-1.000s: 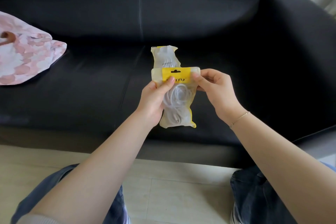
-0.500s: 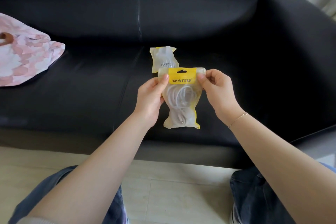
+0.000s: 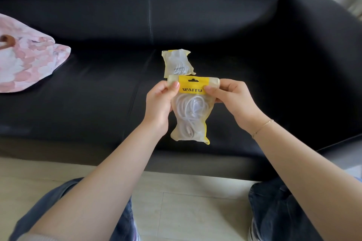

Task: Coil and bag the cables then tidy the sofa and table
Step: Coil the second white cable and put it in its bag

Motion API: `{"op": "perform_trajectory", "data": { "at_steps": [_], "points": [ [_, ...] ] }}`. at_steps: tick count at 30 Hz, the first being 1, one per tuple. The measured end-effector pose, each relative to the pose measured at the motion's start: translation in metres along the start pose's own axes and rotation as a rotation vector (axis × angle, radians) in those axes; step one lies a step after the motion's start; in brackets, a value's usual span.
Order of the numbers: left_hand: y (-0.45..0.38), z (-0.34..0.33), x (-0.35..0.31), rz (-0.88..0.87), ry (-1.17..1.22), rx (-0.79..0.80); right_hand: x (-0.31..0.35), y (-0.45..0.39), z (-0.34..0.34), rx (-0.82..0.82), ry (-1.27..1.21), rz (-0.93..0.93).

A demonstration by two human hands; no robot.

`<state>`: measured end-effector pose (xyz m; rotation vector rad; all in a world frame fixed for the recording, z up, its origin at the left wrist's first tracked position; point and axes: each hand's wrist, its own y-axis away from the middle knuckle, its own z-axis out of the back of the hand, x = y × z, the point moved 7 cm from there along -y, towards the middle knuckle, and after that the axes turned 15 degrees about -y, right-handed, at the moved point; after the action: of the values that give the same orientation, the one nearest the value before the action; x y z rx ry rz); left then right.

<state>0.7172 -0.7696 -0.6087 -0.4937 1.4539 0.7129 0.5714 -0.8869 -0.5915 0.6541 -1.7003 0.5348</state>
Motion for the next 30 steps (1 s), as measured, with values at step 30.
{"op": "perform_trajectory", "data": {
  "at_steps": [30],
  "points": [
    [0.0, -0.009, -0.016, -0.121, -0.164, 0.211, 0.013, 0.005, -0.003, 0.001, 0.131, 0.075]
  ]
}}
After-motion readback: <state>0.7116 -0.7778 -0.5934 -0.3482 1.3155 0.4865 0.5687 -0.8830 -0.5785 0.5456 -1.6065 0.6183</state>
